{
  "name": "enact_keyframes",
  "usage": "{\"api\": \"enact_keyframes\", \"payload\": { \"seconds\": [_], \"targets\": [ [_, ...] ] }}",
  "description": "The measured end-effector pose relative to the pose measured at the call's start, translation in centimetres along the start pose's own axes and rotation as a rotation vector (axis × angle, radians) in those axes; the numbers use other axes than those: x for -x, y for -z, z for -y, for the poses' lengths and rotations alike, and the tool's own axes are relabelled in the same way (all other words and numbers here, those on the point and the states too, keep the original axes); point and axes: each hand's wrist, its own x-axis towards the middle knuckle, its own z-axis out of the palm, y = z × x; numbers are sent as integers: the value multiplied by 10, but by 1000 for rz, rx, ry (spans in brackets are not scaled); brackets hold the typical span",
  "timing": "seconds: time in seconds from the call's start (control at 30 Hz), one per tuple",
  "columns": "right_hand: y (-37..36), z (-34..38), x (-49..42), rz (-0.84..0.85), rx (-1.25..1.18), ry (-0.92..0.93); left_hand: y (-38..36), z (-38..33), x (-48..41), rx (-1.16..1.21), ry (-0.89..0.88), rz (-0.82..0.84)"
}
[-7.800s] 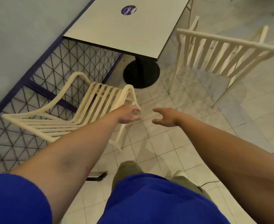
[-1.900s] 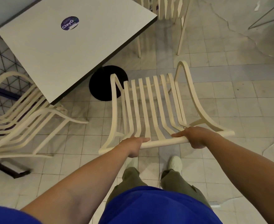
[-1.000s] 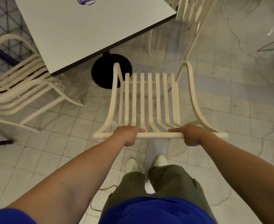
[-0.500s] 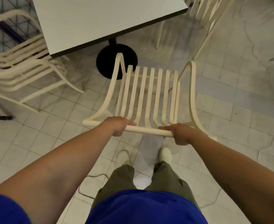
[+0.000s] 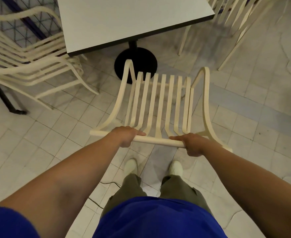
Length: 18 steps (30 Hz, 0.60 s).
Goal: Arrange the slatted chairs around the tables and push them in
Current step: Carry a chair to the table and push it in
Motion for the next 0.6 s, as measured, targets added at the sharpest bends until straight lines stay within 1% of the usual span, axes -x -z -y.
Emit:
{"api": "enact_keyframes", "payload": {
  "seconds": [0.27, 0.6],
  "targets": [
    [21, -10, -2, 51, 138, 57, -13, -13, 5, 120, 52, -35],
    [34, -25, -19, 72, 186, 116, -24, -31, 10, 223, 123, -56]
  ]
}}
